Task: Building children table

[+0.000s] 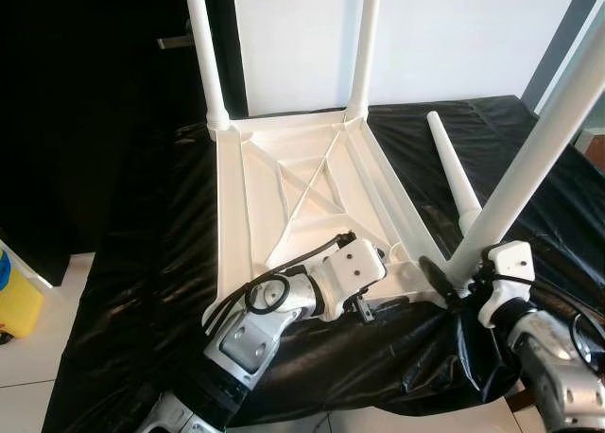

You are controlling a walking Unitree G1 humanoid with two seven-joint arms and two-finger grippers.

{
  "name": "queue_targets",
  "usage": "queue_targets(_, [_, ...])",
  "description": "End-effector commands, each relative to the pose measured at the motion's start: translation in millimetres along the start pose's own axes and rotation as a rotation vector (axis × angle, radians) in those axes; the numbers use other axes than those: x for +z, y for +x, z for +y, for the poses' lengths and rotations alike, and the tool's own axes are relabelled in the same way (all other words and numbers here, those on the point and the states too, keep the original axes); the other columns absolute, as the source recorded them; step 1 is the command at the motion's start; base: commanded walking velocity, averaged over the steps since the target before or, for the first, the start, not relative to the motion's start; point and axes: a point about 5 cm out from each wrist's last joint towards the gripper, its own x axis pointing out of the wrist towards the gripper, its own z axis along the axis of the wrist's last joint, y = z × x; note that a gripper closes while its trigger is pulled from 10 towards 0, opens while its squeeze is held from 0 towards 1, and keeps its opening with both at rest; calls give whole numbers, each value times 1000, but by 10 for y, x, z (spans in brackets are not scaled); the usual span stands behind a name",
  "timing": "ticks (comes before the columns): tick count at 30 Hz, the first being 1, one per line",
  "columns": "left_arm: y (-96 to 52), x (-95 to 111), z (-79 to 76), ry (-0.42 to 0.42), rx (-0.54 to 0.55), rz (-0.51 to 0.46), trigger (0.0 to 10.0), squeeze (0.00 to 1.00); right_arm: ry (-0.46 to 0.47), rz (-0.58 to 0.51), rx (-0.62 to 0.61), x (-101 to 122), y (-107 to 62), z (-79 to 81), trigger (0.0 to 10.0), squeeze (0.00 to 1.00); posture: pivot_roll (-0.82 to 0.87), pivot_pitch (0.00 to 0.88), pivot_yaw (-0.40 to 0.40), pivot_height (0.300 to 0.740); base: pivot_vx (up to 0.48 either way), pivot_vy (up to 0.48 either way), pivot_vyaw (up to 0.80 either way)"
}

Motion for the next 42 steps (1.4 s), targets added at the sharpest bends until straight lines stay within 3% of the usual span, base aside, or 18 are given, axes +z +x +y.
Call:
queue_targets(1, [-3, -13, 17, 2, 13, 5, 10000, 0, 1, 26, 35, -53, 20, 2, 10000, 0, -77, 0, -6, 740, 0, 0, 0])
queue_targets(6, [-6, -11, 27, 2, 18, 4, 10000, 0, -44, 62, 80, -112, 73, -29, 10000, 0, -74, 0, -7, 740, 0, 0, 0])
queue_targets(7, [-6, -10, 29, 4, 19, 4, 10000, 0, -56, 68, 93, -129, 93, -31, 3843, 0, -72, 0, -7, 740, 0, 0, 0])
queue_targets(8, [-6, -9, 30, 6, 20, 4, 10000, 0, -62, 70, 103, -138, 105, -32, 1451, 0, -71, 0, -8, 740, 0, 0, 0])
queue_targets(9, [-6, -9, 30, 6, 20, 4, 10000, 0, -62, 70, 103, -138, 105, -32, 1451, 0, -71, 0, -8, 740, 0, 0, 0])
queue_targets(10, [-7, -10, 32, 6, 21, 4, 10000, 0, -66, 69, 114, -143, 116, -32, 0, 0, -70, 0, -8, 740, 0, 0, 0])
queue_targets(22, [-21, -28, 26, 6, 20, 10, 10000, 0, -50, 87, 123, -232, 60, -28, 0, 0, -72, 0, 1, 740, 0, 0, 0])
queue_targets(23, [-22, -30, 25, 6, 18, 11, 10000, 0, -25, 87, 104, -252, 57, -12, 10000, 0, -75, 0, 4, 740, 0, 0, 0])
queue_targets(33, [-3, -21, 16, 4, 8, 9, 10000, 0, 77, 23, -48, -240, 107, 142, 10000, 0, -87, 0, 3, 740, 0, 0, 0])
queue_targets(34, [5, -19, 9, -2, 6, 7, 10000, 0, 96, 5, -129, -231, 117, 203, 10000, 0, -90, 0, 7, 740, 0, 0, 0])
queue_targets(39, [2, -26, -10, -2, -2, 8, 10000, 0, 123, -3, -204, -212, 124, 278, 10000, 0, -93, 0, 12, 740, 0, 0, 0])
queue_targets(42, [-5, -33, -21, -1, -8, 11, 10000, 0, 160, 28, -362, -224, 119, 329, 10000, 0, -93, 0, 16, 740, 0, 0, 0])
